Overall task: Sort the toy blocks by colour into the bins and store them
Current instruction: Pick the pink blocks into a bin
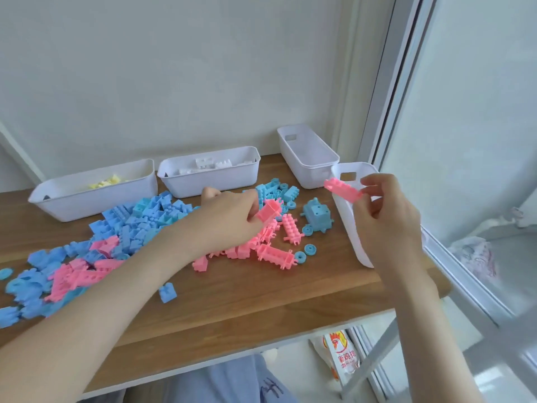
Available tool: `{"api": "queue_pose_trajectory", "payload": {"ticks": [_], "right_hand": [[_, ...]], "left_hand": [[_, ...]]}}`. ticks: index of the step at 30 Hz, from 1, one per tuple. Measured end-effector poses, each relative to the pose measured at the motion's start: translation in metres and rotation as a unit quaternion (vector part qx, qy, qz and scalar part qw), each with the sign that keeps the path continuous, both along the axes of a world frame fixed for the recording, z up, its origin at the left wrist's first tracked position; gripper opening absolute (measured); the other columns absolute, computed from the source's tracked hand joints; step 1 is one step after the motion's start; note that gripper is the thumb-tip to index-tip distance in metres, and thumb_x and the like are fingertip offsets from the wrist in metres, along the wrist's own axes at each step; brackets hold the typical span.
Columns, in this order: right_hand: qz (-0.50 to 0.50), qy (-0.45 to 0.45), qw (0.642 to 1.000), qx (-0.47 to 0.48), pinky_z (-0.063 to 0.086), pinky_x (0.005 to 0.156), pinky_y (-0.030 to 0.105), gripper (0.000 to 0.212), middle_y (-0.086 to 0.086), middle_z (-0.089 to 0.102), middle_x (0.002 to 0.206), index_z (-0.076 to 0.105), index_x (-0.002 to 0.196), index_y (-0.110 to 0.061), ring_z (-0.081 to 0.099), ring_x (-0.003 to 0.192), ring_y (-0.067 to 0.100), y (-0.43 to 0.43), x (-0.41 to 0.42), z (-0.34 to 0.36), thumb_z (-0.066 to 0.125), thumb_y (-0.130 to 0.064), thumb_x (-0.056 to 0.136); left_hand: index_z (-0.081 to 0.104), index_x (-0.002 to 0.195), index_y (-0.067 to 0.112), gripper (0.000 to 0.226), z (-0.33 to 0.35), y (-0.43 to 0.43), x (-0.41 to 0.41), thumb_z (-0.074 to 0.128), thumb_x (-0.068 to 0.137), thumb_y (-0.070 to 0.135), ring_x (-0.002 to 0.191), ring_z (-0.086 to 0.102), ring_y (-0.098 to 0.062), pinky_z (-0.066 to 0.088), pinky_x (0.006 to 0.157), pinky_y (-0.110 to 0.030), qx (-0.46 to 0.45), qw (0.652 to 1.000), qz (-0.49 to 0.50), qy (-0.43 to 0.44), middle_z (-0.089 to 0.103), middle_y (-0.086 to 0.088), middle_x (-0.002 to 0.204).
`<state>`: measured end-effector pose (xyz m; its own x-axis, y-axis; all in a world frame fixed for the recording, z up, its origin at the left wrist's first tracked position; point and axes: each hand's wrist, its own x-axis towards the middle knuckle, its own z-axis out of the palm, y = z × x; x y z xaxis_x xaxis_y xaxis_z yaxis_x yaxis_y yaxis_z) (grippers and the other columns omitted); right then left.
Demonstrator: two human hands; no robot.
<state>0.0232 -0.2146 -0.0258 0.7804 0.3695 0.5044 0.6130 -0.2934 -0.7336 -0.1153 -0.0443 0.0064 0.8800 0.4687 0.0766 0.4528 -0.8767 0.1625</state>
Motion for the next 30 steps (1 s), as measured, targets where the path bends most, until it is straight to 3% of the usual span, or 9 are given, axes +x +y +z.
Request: {"api": "queue_pose_trajectory", "payload": {"ticks": [5, 10, 12, 16, 20, 23, 27, 30], "right_hand": [[-0.065, 0.024, 0.997, 0.018, 0.028, 0.063, 0.018, 0.021, -0.003, 0.06, 0.094, 0.055, 0.11, -0.01, 0.051, 0.074, 0.018, -0.026, 0.031, -0.002, 0.047, -0.011, 0.09], [-0.019, 0.078, 0.996, -0.028, 0.037, 0.072, 0.025, 0.034, -0.006, 0.06, 0.101, 0.044, 0.125, -0.022, 0.057, 0.079, 0.012, -0.029, 0.035, -0.009, 0.05, -0.02, 0.091], [-0.009, 0.078, 0.997, -0.024, 0.04, 0.074, 0.027, 0.033, -0.006, 0.061, 0.099, 0.044, 0.126, -0.025, 0.058, 0.079, 0.011, -0.031, 0.033, -0.01, 0.049, -0.024, 0.093], [0.027, 0.041, 0.998, -0.048, 0.046, 0.082, 0.027, 0.033, -0.009, 0.062, 0.093, 0.048, 0.123, -0.022, 0.058, 0.085, 0.011, -0.037, 0.03, -0.011, 0.048, -0.01, 0.092], [0.084, 0.016, 0.996, -0.016, 0.041, 0.08, 0.006, 0.033, -0.013, 0.065, 0.097, 0.053, 0.117, -0.029, 0.059, 0.088, -0.004, -0.034, 0.013, 0.0, 0.055, -0.01, 0.089], [0.146, 0.012, 0.989, 0.006, 0.041, 0.078, 0.003, 0.032, -0.017, 0.065, 0.094, 0.056, 0.112, -0.029, 0.059, 0.088, -0.004, -0.02, -0.003, 0.003, 0.056, -0.008, 0.087], [0.255, -0.041, 0.951, -0.172, 0.042, 0.088, 0.018, 0.033, -0.02, 0.055, 0.104, 0.054, 0.118, -0.03, 0.05, 0.096, -0.003, 0.016, -0.033, -0.025, 0.063, -0.028, 0.086], [0.264, -0.084, 0.925, -0.261, 0.021, 0.102, 0.027, 0.052, -0.019, 0.038, 0.131, 0.043, 0.128, -0.034, 0.03, 0.121, 0.004, 0.033, -0.044, -0.049, 0.064, -0.041, 0.082]], "left_hand": [[0.048, 0.088, 0.02, 0.015, 0.005, -0.038, 0.065, 0.045, 0.092, 0.033, 0.079, 0.053, -0.014, 0.029, 0.089, -0.035, -0.135, 0.98, 0.024, -0.142, 0.054, 0.011, 0.064], [0.042, 0.11, 0.011, 0.028, -0.004, -0.094, 0.131, 0.038, 0.095, 0.035, 0.089, 0.058, -0.024, 0.022, 0.08, -0.037, -0.005, 0.975, 0.05, -0.216, 0.064, 0.0, 0.084], [0.04, 0.113, 0.009, 0.032, -0.011, -0.108, 0.145, 0.038, 0.095, 0.036, 0.097, 0.057, -0.026, 0.021, 0.078, -0.037, 0.001, 0.982, 0.037, -0.186, 0.063, -0.004, 0.091], [0.044, 0.121, 0.011, 0.04, -0.024, -0.103, 0.142, 0.038, 0.095, 0.041, 0.107, 0.054, -0.026, 0.022, 0.079, -0.039, -0.091, 0.989, 0.017, -0.115, 0.064, -0.003, 0.104], [0.046, 0.129, 0.023, 0.035, -0.024, -0.07, 0.094, 0.042, 0.096, 0.033, 0.118, 0.044, -0.02, 0.024, 0.093, -0.04, -0.062, 0.994, -0.023, -0.083, 0.057, 0.005, 0.123], [0.047, 0.129, 0.031, 0.036, -0.027, -0.044, 0.052, 0.046, 0.094, 0.026, 0.124, 0.038, -0.017, 0.02, 0.097, -0.038, -0.038, 0.998, -0.035, -0.032, 0.052, 0.01, 0.129], [0.052, 0.122, 0.03, 0.029, -0.037, -0.018, 0.002, 0.048, 0.093, 0.032, 0.126, 0.035, -0.016, 0.012, 0.103, -0.039, -0.029, 0.998, -0.043, 0.025, 0.051, 0.01, 0.125], [0.048, 0.129, 0.025, 0.039, -0.05, -0.011, -0.015, 0.049, 0.092, 0.037, 0.135, 0.024, -0.015, 0.0, 0.112, -0.045, 0.025, 0.995, -0.063, 0.067, 0.039, 0.008, 0.141]]}}
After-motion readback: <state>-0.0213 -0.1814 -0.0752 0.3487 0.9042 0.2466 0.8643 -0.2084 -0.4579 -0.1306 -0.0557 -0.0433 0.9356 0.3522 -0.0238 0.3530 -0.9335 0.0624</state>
